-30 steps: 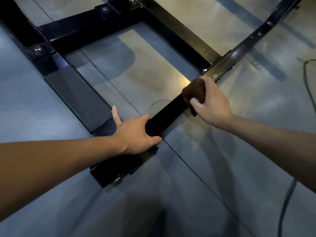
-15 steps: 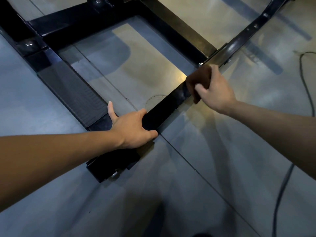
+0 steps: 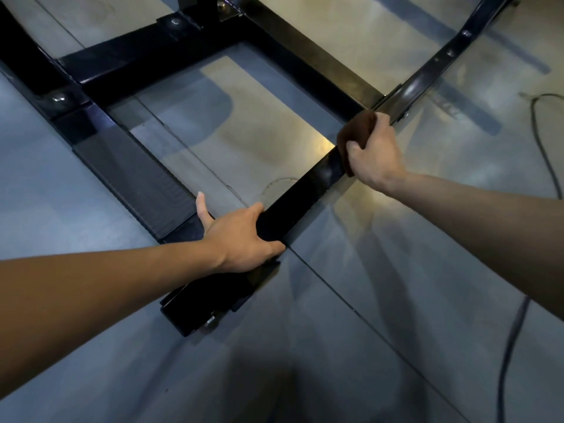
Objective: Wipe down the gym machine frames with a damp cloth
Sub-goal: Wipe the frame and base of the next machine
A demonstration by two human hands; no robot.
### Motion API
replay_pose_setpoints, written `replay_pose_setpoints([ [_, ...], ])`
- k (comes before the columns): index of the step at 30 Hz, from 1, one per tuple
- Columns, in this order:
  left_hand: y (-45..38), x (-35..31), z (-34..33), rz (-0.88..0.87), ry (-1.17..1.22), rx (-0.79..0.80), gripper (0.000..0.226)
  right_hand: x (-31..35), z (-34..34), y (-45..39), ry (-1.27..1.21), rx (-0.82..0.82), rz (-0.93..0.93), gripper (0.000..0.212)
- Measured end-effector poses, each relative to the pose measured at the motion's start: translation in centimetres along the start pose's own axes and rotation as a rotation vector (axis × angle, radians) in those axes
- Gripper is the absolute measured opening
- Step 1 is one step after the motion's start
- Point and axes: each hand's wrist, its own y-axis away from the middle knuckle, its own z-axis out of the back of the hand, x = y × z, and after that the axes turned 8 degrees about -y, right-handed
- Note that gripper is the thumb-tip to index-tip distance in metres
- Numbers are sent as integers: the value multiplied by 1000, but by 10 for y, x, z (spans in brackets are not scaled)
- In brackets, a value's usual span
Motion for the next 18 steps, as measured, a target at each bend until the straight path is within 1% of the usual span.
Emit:
replay_pose_setpoints([
  [3, -1, 0, 0, -1, 9, -3, 45, 11, -17, 31, 10, 135, 191, 60],
  [5, -1, 0, -1, -1, 3, -13, 45, 6, -17, 56, 46, 218, 291, 58],
  [6, -2, 0, -2, -2, -5, -15, 46, -1, -13, 60, 65, 212, 301, 57],
  [7, -1, 1, -2, -4, -13, -16, 46, -6, -9, 57, 77, 172, 287, 56],
  [9, -1, 1, -4, -6, -24, -21, 47, -12, -2, 38, 65, 69, 185, 55],
  [11, -1, 1, -4, -8, -34, -23, 47, -10, 1, 15, -17, -19, 45, 57],
  [12, -1, 1, -5, -8, -35, -21, 48, -6, -1, 8, -49, -45, 6, 58],
  [13, -1, 1, -5, -8, -33, -19, 47, -2, -5, 7, -61, -44, 13, 59],
  [15, -1, 1, -4, -11, -31, -14, 47, 4, -14, 20, -67, 47, 134, 59],
  [17, -2, 1, -4, -11, -31, -13, 47, 2, -15, 42, -8, 159, 263, 56],
  [18, -3, 2, -4, -8, -33, -11, 47, -2, -12, 48, 37, 172, 280, 53],
])
